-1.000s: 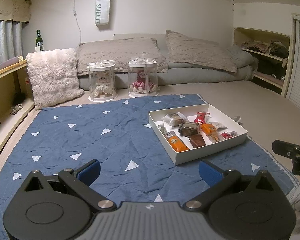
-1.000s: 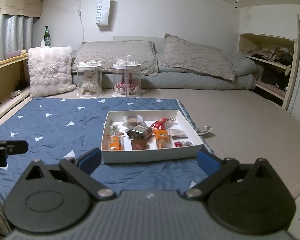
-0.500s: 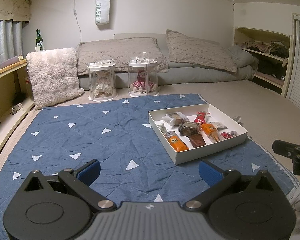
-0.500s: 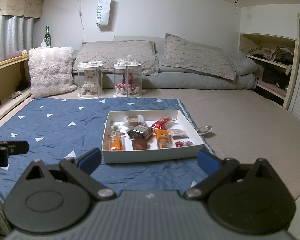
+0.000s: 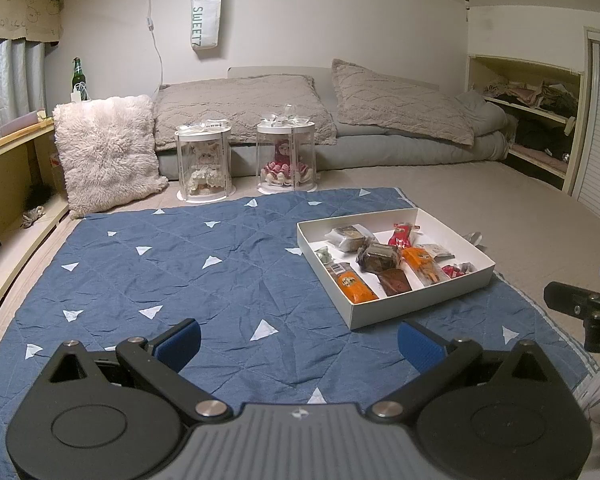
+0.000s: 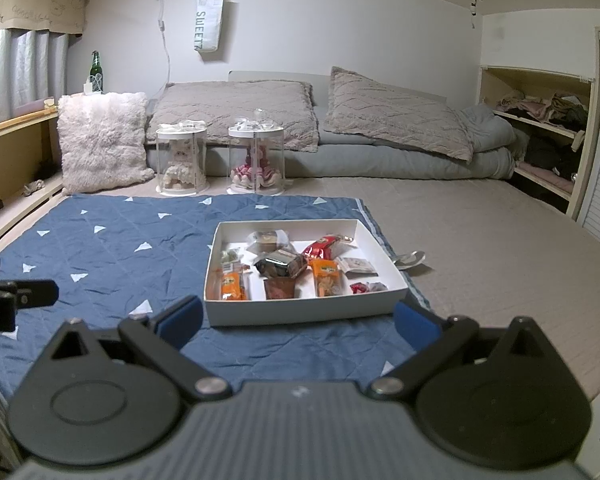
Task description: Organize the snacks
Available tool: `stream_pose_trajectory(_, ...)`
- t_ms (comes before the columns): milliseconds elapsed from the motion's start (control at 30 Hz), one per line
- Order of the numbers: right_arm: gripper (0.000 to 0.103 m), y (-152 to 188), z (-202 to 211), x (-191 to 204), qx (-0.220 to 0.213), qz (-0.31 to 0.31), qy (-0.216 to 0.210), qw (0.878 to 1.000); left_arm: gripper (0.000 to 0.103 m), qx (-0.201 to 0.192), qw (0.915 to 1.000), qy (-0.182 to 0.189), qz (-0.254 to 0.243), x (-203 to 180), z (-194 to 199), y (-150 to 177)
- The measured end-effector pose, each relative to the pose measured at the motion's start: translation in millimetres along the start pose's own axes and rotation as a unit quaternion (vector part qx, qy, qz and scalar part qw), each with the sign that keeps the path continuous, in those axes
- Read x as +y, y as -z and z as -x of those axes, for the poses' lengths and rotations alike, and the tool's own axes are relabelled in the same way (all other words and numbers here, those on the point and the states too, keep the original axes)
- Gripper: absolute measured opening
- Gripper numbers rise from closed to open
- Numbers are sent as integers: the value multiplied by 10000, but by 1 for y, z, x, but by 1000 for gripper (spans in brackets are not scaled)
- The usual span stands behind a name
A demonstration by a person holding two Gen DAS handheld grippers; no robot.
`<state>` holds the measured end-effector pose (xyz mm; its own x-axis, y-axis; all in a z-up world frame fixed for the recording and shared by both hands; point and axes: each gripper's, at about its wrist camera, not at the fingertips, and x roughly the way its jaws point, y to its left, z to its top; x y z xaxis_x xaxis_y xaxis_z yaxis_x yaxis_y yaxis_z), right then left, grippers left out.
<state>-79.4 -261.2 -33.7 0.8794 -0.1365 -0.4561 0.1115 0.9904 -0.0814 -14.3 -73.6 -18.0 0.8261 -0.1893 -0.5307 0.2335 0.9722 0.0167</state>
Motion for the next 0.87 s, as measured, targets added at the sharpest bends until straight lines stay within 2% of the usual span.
stream_pose_trajectory(867, 103, 0, 0, 0, -8, 2, -7, 10000, 103, 2, 10000, -2, 4, 3, 0, 0)
